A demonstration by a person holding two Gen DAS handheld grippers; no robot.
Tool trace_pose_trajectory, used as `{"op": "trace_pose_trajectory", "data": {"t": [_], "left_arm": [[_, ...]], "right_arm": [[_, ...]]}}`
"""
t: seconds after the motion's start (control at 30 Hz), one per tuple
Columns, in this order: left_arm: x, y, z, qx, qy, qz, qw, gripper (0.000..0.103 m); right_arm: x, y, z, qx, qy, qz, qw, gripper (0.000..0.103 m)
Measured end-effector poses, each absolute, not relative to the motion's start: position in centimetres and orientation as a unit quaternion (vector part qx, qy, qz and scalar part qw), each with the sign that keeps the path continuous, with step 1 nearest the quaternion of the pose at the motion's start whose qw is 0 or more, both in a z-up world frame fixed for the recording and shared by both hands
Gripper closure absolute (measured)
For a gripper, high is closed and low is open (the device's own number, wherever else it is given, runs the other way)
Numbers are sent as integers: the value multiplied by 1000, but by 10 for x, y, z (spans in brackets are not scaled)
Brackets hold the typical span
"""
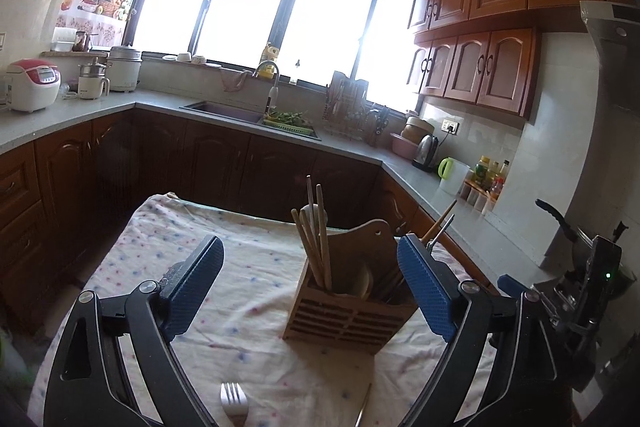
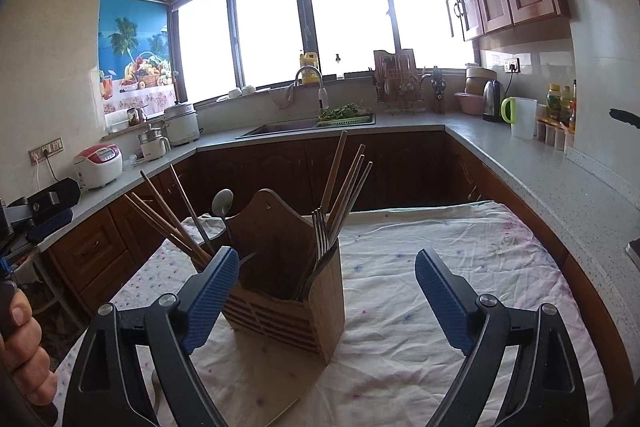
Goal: Organize utensils
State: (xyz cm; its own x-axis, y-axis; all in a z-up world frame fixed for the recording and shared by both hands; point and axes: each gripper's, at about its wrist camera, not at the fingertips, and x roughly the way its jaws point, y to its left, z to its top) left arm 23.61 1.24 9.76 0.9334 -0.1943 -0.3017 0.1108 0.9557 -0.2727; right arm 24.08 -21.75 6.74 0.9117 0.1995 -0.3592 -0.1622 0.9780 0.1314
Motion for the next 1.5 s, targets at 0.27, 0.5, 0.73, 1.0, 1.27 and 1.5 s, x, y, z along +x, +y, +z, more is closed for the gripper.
{"op": "trace_pose_trajectory", "data": {"t": [0.27, 0.5, 0.73, 1.0, 1.27, 1.5], "left_arm": [[193, 25, 79, -107, 180, -52, 977, 9], [158, 41, 70, -104, 183, -19, 977, 9], [132, 45, 78, -62, 170, 9, 983, 3], [87, 30, 98, -16, 115, -9, 993, 0], [65, 14, 44, 2, 143, 11, 990, 0], [59, 14, 18, -4, 169, 11, 986, 0]], "right_arm": [[200, -211, 60, 64, 192, 110, 973, 1], [161, -215, 51, 83, 196, 115, 970, 1], [122, -220, 76, 81, 171, 123, 974, 1], [69, -218, 122, 66, 82, 129, 986, 0], [50, -196, 53, 41, 108, 121, 986, 0], [41, -191, 21, 31, 127, 116, 985, 0]]}}
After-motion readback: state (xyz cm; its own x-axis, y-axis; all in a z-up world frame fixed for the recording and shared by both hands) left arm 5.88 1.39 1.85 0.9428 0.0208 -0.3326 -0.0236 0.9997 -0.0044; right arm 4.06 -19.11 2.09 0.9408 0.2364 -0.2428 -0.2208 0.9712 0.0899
